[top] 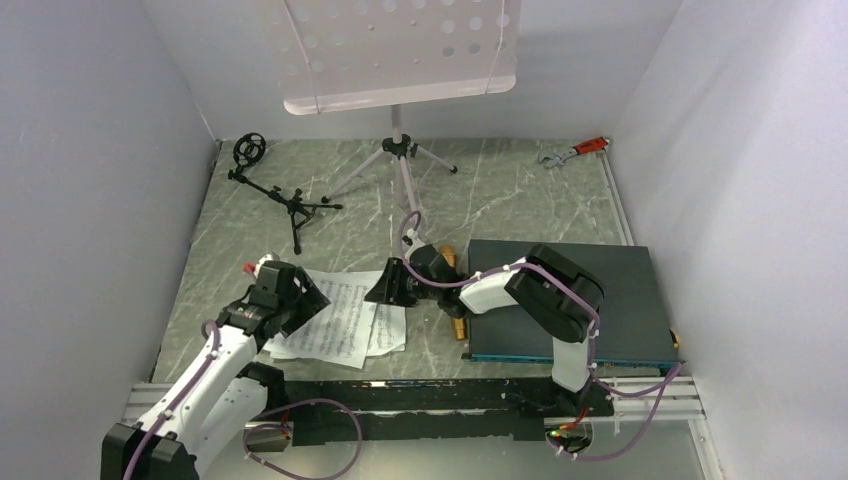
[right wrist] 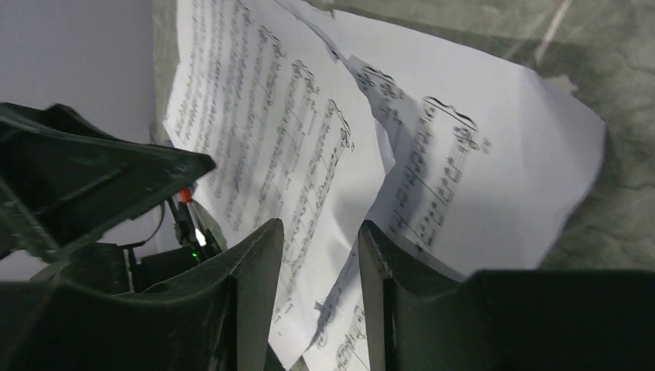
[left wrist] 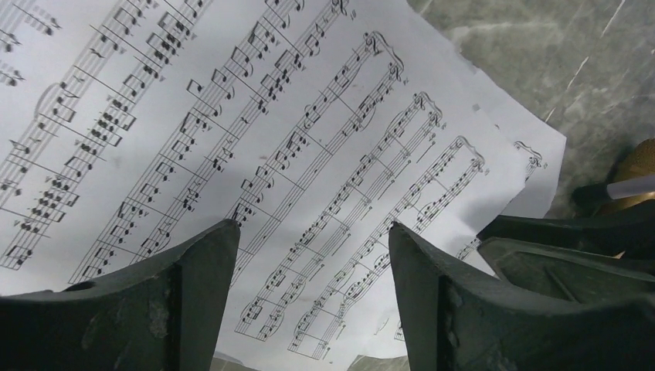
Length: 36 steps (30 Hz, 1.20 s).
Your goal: Set up the instrument practice props
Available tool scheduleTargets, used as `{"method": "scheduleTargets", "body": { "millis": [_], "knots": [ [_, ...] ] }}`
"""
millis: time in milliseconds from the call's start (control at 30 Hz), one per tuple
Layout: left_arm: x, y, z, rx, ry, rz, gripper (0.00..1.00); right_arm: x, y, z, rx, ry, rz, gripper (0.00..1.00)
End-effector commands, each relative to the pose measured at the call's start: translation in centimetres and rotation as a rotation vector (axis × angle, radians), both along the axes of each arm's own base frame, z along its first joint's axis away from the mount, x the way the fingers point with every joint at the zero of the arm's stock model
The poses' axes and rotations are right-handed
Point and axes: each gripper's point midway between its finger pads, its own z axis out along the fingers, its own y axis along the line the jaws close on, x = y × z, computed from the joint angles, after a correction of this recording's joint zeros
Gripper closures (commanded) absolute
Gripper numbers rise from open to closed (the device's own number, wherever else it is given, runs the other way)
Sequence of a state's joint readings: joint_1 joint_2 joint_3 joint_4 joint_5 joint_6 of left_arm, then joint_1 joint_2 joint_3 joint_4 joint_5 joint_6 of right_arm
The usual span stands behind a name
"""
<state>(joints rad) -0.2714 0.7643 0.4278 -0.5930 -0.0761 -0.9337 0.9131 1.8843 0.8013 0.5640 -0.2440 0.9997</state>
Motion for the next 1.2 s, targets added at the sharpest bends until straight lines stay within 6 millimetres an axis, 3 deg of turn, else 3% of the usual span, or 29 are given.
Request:
{"method": "scheduleTargets", "body": {
  "millis": [0,200,467,600,633,700,900,1167],
  "knots": [
    [0.9,-0.8,0.0,-0.049,-0.031,0.0,0.24,1.6,1.6,3.9,0.137,-0.076,-0.028,0.56],
    [0.3,-1.5,-2.3,-0.107,-0.007,0.017,0.29,1.9,2.7,4.7,0.194,-0.086,-0.004,0.67],
    [0.0,-2.3,-2.9,-0.147,0.007,-0.011,0.31,2.3,2.6,3.9,0.146,-0.106,-0.007,0.75],
    [0.1,-2.4,-2.2,-0.147,-0.011,-0.024,0.3,2.5,2.3,4.1,0.119,-0.147,-0.004,0.93],
    [0.3,-2.5,-1.8,-0.148,-0.028,-0.032,0.29,2.6,2.2,4.3,0.114,-0.16,-0.003,0.99],
    [0.6,-2.7,-0.6,-0.152,-0.076,-0.057,0.27,2.6,1.8,4.9,0.099,-0.192,-0.001,1.0],
    [1.6,-3.0,4.4,-0.149,-0.264,-0.14,0.18,2.6,0.4,10.0,0.076,-0.353,0.025,1.0],
    [2.1,-3.9,11.1,-0.099,-0.448,-0.31,0.08,0.4,-1.5,16.0,0.049,-0.526,0.164,1.0]
  ]
}}
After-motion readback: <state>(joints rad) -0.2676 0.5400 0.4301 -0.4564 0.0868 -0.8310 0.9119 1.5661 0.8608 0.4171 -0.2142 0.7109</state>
